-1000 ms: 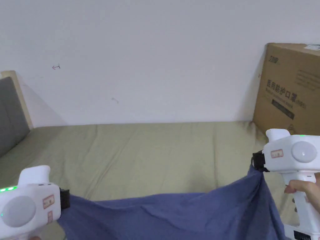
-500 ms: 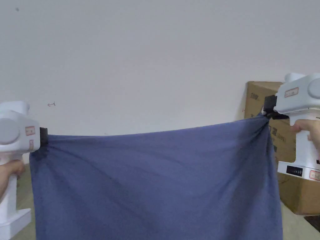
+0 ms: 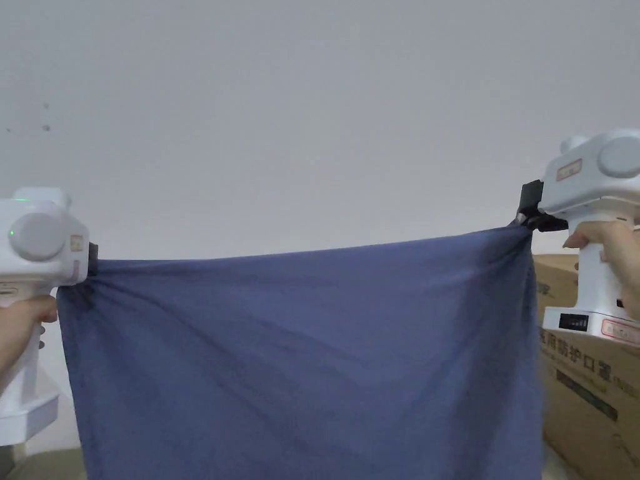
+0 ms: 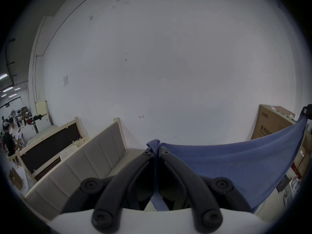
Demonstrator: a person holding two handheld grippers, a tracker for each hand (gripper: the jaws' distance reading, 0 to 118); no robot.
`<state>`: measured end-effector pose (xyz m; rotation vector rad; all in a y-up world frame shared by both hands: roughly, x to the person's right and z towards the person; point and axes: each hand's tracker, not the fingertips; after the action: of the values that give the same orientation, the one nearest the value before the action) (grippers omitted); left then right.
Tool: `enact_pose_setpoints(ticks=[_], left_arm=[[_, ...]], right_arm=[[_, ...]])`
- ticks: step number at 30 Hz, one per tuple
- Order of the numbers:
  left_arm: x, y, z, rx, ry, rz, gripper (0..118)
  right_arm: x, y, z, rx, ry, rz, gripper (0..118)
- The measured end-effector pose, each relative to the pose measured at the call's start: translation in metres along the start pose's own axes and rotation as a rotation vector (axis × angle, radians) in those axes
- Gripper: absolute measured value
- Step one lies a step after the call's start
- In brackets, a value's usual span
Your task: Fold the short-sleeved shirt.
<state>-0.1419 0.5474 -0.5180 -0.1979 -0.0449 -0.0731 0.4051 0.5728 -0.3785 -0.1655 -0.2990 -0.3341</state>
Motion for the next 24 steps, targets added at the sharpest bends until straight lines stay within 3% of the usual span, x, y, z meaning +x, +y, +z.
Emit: enact_pose_setpoints(ticks=[2,6,11,17,24], left_arm=[[-0.001,0.014,-0.009,0.022,0.013,-0.013,3],[-0.004,0.035,-0.018,0.102,0.044,0.044,3],[0.006,0.026,-0.04,0.133,0.118,0.007,3],[0.023,-0.062,-0.101,0.005,0.125,-0.046,3],[0.051,-0.247,-0.176,-0.329,0.13,-0.05,3]], right_arm=[[-0.007,0.016,-0.002,0.049,0.024,-0.062,3],[-0.023,0.036,-0.009,0.062,0.01,0.051,3],[-0.022,0.022,-0.024,0.055,0.04,0.013,3],[-0.001,-0.056,-0.076,-0.102,-0.008,0.03,3],[0.054,-0.231,-0.157,-0.42,-0.129,0.042,3]])
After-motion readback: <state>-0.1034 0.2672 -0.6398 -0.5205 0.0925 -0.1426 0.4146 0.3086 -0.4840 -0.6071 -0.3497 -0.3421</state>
